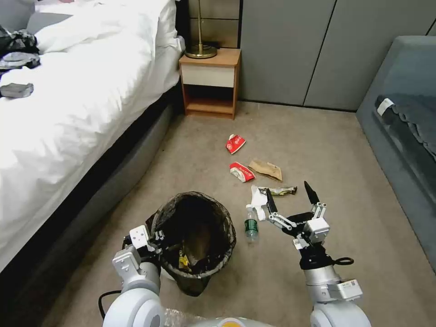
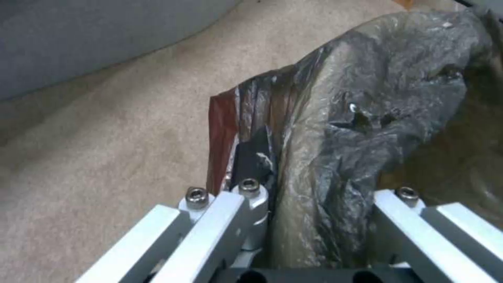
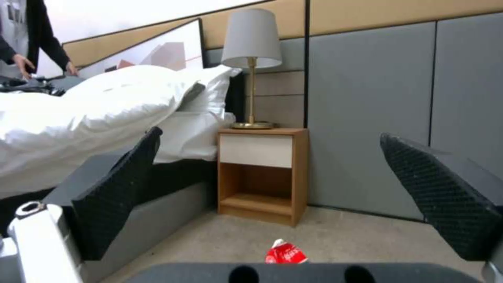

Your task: Pick up the trash bin, then pick up the garbage from the floor and place it into the trash bin.

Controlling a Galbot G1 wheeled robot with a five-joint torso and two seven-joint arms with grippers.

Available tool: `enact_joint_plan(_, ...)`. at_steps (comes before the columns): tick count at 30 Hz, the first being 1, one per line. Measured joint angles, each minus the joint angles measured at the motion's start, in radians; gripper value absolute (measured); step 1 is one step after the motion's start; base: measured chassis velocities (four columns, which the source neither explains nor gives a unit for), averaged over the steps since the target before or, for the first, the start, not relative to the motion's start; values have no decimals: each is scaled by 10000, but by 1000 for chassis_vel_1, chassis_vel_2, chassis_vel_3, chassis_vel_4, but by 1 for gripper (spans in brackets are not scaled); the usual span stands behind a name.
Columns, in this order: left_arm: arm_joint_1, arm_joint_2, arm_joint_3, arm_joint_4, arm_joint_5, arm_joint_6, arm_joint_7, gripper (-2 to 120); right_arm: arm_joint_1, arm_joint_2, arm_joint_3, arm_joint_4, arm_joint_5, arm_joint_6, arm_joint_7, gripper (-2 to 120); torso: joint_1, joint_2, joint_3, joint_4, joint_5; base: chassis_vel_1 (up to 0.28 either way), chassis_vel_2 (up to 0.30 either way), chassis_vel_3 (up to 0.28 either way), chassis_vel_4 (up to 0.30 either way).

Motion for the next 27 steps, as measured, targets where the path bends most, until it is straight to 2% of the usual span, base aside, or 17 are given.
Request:
enact_joint_plan(8, 35, -22, 7, 0, 17, 0, -3, 75, 172, -50, 29, 4, 31, -29, 44, 100, 0, 0, 0, -1, 0, 20, -14, -22, 9)
enact_joint_plan(20, 59, 63, 65, 35, 32, -209, 185, 75, 3078, -591, -269, -121, 938, -2288, 972, 100, 1, 0, 1, 1, 0, 0, 0, 0, 0)
enact_joint_plan(27, -22, 0, 7, 183, 40, -244, 221, 75, 4082, -709, -499, -824, 1265, -2729, 1141, 100, 1, 0, 1, 0, 0, 0, 0, 0, 0)
